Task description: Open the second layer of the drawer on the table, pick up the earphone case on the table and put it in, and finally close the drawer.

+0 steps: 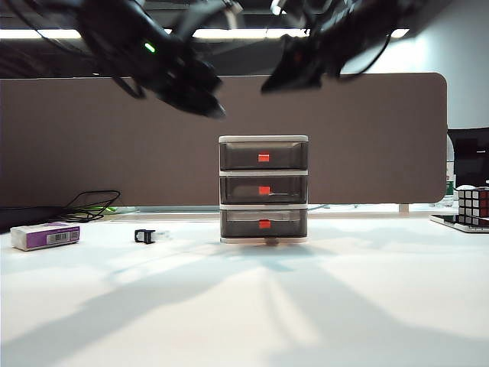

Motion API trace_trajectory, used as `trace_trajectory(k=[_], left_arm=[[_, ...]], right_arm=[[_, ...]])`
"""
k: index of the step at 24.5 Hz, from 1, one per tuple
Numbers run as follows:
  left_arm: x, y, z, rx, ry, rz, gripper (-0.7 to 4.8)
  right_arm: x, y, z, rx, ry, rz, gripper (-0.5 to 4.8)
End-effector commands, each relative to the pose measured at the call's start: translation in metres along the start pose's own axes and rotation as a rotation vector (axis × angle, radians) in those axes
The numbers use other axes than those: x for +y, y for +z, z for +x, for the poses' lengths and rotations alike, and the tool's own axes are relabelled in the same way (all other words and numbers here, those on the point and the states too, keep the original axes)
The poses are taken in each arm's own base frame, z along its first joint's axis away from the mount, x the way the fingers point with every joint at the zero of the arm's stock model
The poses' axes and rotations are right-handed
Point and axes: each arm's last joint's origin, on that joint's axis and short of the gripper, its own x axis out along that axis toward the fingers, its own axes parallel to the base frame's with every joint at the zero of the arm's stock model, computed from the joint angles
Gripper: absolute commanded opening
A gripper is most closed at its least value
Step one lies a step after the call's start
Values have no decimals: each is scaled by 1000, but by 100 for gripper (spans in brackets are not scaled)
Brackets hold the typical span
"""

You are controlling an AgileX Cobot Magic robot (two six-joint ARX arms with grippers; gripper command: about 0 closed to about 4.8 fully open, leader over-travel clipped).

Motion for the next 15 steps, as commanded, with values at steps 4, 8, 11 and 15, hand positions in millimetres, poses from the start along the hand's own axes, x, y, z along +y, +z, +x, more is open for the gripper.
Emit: trace_trajectory(k=[4,8,11,15], left_arm=[[-16,-12,-80,-29,47,-100,-6],[-33,-31,-133,-82,106,-204,-6],[-46,-50,-160,-145,135,-262,-6],[-59,-68,-181,-202,146,-342,-6]], right_arm=[[15,16,-66,-49,-36,56,-5],[38,2,-108,-48,-114,66,-5],[55,-23,-133,-68,-151,136,-5],[72,-56,-152,-105,-193,210,-5]])
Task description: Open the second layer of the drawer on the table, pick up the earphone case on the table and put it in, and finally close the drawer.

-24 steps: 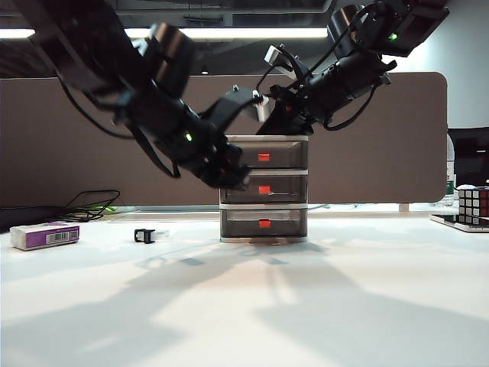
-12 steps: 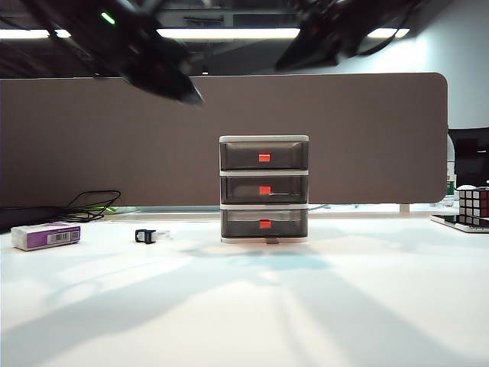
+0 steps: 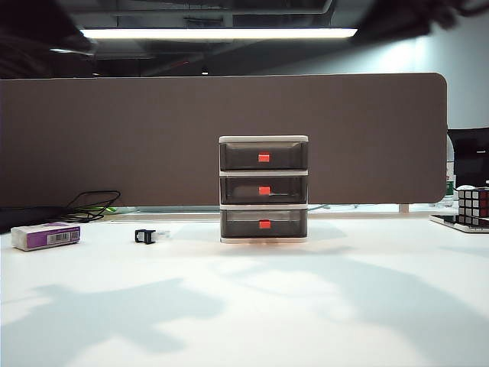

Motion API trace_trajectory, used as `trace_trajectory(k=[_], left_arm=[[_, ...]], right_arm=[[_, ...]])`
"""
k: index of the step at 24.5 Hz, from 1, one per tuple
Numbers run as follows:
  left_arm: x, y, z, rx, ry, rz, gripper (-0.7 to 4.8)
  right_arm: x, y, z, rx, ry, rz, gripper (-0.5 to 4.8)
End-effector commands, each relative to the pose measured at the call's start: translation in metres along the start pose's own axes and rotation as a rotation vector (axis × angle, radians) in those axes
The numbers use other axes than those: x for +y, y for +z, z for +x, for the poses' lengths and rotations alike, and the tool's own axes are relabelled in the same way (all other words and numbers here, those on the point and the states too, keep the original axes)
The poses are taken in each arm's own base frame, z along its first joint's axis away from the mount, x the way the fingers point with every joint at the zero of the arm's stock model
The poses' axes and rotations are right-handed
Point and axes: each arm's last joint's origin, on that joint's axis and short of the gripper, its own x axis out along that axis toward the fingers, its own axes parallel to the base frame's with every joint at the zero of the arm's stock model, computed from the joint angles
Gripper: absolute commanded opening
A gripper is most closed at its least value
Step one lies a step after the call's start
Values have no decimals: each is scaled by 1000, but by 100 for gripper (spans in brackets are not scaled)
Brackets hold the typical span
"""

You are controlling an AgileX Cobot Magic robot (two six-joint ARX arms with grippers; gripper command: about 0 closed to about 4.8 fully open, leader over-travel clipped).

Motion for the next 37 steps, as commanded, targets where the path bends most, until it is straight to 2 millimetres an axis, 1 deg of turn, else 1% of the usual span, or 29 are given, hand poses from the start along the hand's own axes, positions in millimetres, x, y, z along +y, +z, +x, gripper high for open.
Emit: trace_trajectory(k=[1,3,5,7,8,10,11,15,16,22,28,30,35,37], left_arm=[[-4,-14,-19,-46,29,-101,-6],[-4,-24,-27,-52,89,-133,-6],[-7,-43,-39,-85,175,-162,-6],[-10,-54,-43,-104,191,-190,-6],[-12,-62,-44,-118,193,-215,-6],[-13,-70,-45,-130,201,-225,-6],[-15,-78,-46,-139,221,-243,-6],[-15,-85,-48,-173,262,-274,-6],[-15,-87,-47,-175,286,-289,-6],[-18,-100,-42,-131,293,-295,-6],[-18,-101,-42,-119,299,-266,-6],[-17,-103,-42,-96,328,-259,-6],[-17,-105,-42,-81,329,-256,-6],[-15,-105,-42,-79,358,-257,-6]], right_arm=[[9,-21,-17,-37,-36,48,-5],[15,-36,-25,-31,-84,49,-5],[27,-65,-35,-26,-116,46,-5],[32,-80,-39,-22,-148,52,-5],[37,-95,-41,-43,-148,71,-5],[41,-109,-45,-73,-165,97,-5],[43,-123,-48,-104,-194,133,-5],[49,-145,-55,-133,-243,169,-5],[51,-153,-57,-133,-270,168,-5],[55,-183,-62,-131,-341,173,-5],[59,-204,-65,-168,-335,194,-5],[60,-215,-66,-150,-347,200,-5],[60,-216,-67,-143,-368,192,-5],[59,-216,-68,-147,-378,191,-5]])
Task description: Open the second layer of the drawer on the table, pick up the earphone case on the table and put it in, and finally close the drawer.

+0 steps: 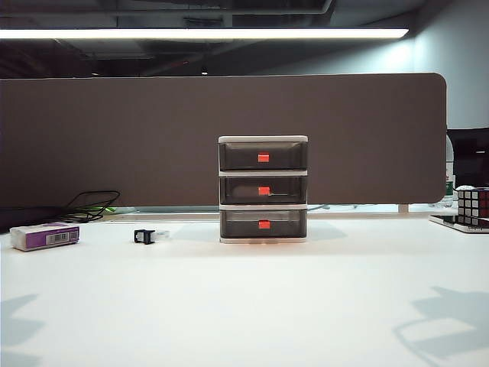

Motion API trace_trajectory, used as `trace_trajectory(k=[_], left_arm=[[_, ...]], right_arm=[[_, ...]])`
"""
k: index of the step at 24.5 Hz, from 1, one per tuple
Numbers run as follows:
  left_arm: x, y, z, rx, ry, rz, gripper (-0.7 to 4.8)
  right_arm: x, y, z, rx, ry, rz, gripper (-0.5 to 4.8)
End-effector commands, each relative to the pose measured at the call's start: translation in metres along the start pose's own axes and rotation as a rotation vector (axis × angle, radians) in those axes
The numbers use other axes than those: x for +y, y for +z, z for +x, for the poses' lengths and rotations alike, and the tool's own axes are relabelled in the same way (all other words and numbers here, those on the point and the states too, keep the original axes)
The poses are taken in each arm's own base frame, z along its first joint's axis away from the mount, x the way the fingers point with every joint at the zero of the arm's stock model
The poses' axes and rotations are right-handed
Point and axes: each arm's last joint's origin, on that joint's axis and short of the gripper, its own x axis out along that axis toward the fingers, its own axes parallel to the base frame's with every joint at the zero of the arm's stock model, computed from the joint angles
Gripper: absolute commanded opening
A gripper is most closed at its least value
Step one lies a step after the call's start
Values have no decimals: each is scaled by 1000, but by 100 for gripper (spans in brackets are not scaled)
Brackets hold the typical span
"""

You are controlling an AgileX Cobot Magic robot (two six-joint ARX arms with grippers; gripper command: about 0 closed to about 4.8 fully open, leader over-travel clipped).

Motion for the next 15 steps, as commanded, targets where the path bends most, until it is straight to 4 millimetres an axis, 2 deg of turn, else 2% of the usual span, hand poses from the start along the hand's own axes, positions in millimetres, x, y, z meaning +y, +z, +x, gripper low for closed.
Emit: trace_trajectory(k=[1,8,15], left_arm=[[4,3,0,-17,41,0,-6],[18,5,2,-33,79,-14,-6],[29,14,1,-117,105,-22,-6]], right_arm=[[-2,0,0,-16,-20,-8,-5],[-18,8,-5,-90,-125,-6,-5],[-23,13,-11,-147,-117,-14,-5]])
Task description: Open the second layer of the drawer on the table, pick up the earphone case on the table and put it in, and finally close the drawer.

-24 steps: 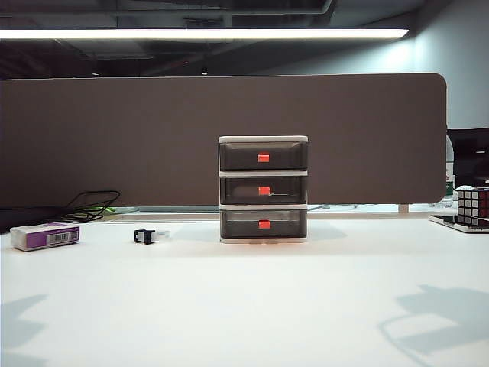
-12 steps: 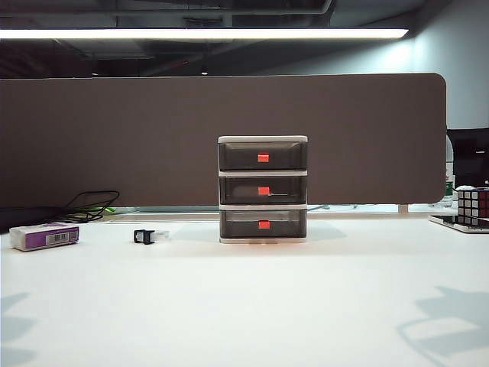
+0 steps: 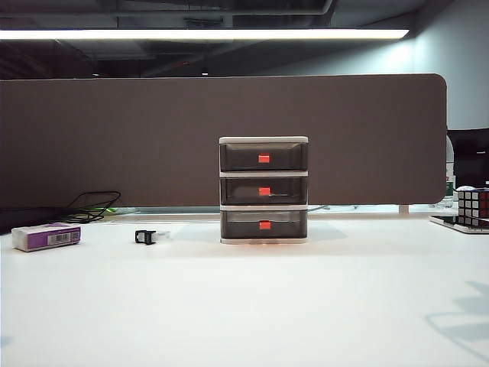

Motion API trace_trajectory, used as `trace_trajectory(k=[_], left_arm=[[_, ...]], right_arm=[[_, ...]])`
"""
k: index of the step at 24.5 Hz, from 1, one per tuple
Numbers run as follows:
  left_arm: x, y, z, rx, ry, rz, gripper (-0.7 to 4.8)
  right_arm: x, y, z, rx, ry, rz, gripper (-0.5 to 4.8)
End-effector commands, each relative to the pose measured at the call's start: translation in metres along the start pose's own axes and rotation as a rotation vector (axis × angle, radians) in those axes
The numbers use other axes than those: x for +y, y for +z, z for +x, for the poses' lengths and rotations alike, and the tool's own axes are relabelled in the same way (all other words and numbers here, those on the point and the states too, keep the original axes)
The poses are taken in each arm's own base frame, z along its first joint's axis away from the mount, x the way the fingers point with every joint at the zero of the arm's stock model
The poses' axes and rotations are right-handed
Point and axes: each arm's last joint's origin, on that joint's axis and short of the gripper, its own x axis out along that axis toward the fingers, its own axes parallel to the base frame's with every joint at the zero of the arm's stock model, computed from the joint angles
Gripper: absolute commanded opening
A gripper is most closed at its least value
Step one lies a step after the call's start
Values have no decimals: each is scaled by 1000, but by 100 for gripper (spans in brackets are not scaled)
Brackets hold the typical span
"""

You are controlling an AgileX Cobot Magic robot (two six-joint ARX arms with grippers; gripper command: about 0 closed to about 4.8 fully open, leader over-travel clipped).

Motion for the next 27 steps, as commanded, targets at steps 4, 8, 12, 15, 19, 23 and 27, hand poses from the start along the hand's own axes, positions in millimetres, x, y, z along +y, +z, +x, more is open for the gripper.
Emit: trace_trajectory(k=[4,8,12,15,19,23,27], left_arm=[[2,4,0,-26,-6,22,-6],[2,3,0,-13,-4,30,-6],[3,3,0,-13,35,32,-6],[3,4,0,-31,29,47,-6],[3,6,0,-51,-4,50,-6],[5,6,0,-46,22,43,-6],[8,6,-1,-48,40,37,-6]], right_arm=[[2,5,-11,-75,3,-22,-5],[4,2,-18,-73,-15,-21,-5],[5,0,-28,-97,-39,-24,-5],[5,-1,-27,-83,-40,-21,-5],[6,0,-27,-90,-14,-19,-5],[6,0,-27,-91,-14,-18,-5],[6,0,-27,-87,-16,-17,-5]])
